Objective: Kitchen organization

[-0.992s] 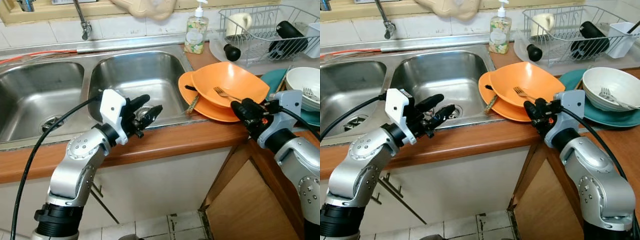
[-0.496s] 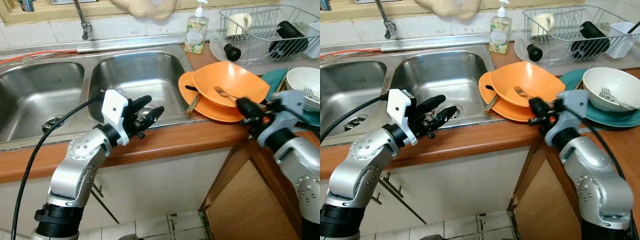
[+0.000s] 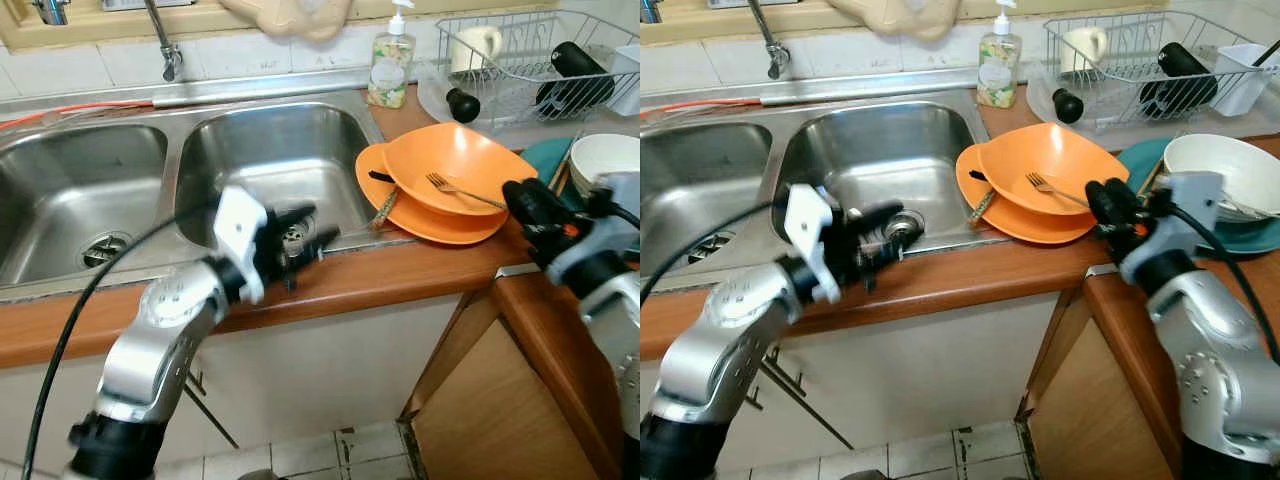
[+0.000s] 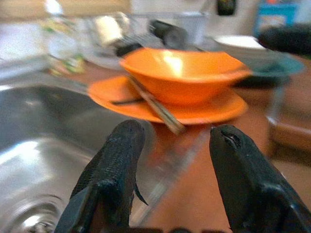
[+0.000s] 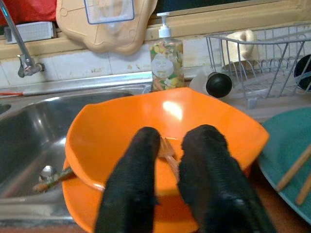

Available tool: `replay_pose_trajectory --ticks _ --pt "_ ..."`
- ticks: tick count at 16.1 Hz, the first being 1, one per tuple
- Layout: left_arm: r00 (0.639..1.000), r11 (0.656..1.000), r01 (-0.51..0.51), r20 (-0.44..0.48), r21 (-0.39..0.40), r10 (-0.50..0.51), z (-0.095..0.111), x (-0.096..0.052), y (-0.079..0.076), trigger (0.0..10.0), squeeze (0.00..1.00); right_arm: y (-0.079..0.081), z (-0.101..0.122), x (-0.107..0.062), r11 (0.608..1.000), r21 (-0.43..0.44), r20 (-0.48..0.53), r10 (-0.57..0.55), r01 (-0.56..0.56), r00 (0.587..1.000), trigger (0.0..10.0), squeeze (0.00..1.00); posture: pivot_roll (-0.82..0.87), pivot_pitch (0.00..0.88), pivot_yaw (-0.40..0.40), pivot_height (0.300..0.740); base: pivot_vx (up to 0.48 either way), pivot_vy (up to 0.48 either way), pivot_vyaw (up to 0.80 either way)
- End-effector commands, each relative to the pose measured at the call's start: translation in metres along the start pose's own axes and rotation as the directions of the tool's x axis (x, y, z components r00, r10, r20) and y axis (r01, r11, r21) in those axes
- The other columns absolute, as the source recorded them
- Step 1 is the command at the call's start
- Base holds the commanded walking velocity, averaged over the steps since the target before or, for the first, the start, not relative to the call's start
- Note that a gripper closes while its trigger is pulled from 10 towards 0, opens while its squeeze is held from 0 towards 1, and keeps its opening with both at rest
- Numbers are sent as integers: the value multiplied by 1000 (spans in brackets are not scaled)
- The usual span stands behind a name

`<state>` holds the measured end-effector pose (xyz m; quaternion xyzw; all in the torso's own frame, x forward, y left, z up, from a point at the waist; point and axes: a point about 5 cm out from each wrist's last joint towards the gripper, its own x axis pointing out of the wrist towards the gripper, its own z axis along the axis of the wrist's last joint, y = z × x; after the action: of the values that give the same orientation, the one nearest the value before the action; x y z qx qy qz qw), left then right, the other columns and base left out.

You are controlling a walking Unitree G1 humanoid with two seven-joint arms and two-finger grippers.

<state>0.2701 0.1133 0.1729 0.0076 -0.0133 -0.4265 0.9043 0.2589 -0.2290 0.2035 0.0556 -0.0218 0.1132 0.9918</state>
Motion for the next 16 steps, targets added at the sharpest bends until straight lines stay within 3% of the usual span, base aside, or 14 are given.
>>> replay_pose_trajectory --ticks 1,4,5,6,7,9,10,11,12,13,15,16 --pt "999 999 44 -2 -1 -44 2 -1 -6 10000 0 -1 -2 -1 1000 19 3 15 -15 1000 10000 1000 -148 0 65 740 0 0 0" --pt "996 995 93 -4 -38 -93 1 -1 -11 10000 0 -6 -7 -3 999 42 7 16 -17 1000 10000 1000 -147 0 64 740 0 0 0" --pt "992 990 122 -3 -69 -123 1 -2 -13 10000 1000 -8 -11 -2 999 34 -3 3 -3 1000 10000 1000 -150 0 67 740 0 0 0" --pt "989 986 145 2 -86 -145 2 -2 -15 10000 1000 -9 -13 0 999 32 -10 9 -8 1000 10000 271 -150 0 67 740 0 0 0" --pt "987 985 158 -1 -73 -158 3 -2 -17 10000 1000 -9 -15 3 999 33 -15 19 -18 1000 10000 0 -152 0 70 740 0 0 0" --pt "988 988 151 -16 -34 -152 1 0 -16 10000 1000 -10 -18 7 999 33 -25 21 -20 999 10000 0 -153 0 70 740 0 0 0" --pt "988 988 152 -19 -30 -153 1 0 -16 10000 545 -12 -20 9 999 28 -29 16 -15 999 10000 0 -154 0 69 740 0 0 0" --pt "988 988 152 -19 -30 -153 1 0 -16 10000 545 -13 -20 10 1000 28 -30 14 -13 999 10000 0 -153 0 67 740 0 0 0" --pt "987 987 157 -20 -28 -158 1 0 -17 10000 137 -14 -21 11 999 30 -29 14 -13 999 10000 0 -153 0 66 740 0 0 0" --pt "987 987 158 -20 -23 -158 1 0 -18 10000 0 -12 -23 12 999 33 -30 37 -36 999 10000 0 -151 0 63 740 0 0 0" --pt "987 987 157 -22 -19 -157 1 0 -18 10000 0 -9 -24 13 997 41 -33 64 -63 997 10000 0 -150 0 61 740 0 0 0" --pt "988 988 155 -22 -16 -156 1 0 -18 10000 0 -7 -25 14 997 43 -31 70 -69 997 4353 0 -150 0 61 740 0 0 0"
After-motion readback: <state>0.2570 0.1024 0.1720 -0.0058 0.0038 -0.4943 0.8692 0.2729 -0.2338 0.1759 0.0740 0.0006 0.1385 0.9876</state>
